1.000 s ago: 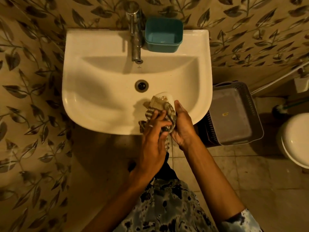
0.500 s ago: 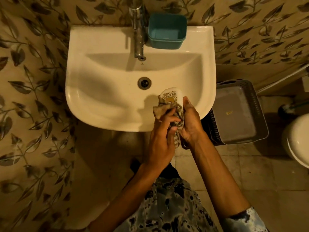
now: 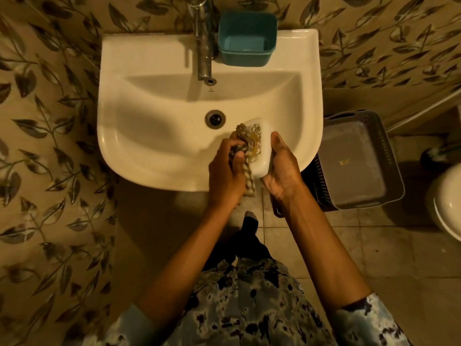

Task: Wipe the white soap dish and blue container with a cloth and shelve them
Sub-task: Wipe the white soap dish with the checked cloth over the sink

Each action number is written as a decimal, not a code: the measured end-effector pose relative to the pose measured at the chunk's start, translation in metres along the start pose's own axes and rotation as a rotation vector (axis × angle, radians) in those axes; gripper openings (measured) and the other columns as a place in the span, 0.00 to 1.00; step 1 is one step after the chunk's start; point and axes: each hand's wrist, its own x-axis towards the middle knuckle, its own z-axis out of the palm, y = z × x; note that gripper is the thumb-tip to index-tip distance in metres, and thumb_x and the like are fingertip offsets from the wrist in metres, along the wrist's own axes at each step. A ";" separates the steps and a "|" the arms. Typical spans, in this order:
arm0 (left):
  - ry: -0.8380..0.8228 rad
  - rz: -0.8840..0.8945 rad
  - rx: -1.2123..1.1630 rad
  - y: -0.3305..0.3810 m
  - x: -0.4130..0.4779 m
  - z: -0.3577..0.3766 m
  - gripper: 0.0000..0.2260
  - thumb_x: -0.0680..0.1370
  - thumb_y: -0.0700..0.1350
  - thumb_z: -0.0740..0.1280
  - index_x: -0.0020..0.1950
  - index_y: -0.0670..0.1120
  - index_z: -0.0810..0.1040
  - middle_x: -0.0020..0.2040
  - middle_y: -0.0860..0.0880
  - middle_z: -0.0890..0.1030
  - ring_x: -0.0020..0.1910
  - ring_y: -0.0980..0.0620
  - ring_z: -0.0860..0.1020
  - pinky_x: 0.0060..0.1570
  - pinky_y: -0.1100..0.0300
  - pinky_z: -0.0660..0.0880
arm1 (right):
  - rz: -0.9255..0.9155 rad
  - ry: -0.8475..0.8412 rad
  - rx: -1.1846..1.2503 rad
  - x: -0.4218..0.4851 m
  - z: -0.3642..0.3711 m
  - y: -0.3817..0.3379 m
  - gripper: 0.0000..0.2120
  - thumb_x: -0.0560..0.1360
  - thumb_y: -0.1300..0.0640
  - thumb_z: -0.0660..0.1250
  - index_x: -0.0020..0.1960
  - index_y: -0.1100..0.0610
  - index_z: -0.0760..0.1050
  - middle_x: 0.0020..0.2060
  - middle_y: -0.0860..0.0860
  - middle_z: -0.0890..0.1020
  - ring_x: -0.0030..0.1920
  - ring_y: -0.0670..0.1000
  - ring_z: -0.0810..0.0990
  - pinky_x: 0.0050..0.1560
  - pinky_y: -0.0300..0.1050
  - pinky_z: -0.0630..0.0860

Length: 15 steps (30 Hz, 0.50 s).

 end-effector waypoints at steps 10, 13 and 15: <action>-0.115 0.174 0.093 0.001 0.043 0.013 0.13 0.80 0.42 0.58 0.64 0.46 0.73 0.61 0.45 0.78 0.59 0.50 0.77 0.59 0.59 0.75 | 0.026 -0.023 -0.078 0.011 -0.003 0.011 0.18 0.82 0.55 0.54 0.68 0.62 0.69 0.64 0.65 0.76 0.64 0.62 0.75 0.67 0.59 0.71; -0.181 0.104 0.120 -0.005 0.078 0.001 0.10 0.80 0.39 0.59 0.59 0.41 0.75 0.57 0.44 0.79 0.55 0.54 0.75 0.47 0.78 0.68 | 0.050 -0.015 -0.117 0.007 -0.007 0.020 0.18 0.83 0.54 0.51 0.66 0.62 0.70 0.62 0.63 0.77 0.63 0.62 0.75 0.66 0.61 0.70; -0.194 0.052 0.114 -0.013 0.088 -0.007 0.09 0.80 0.39 0.59 0.56 0.42 0.76 0.54 0.45 0.79 0.52 0.54 0.75 0.44 0.74 0.70 | 0.040 -0.027 -0.122 0.006 -0.004 0.020 0.16 0.83 0.54 0.51 0.62 0.60 0.72 0.57 0.62 0.78 0.60 0.61 0.76 0.65 0.62 0.72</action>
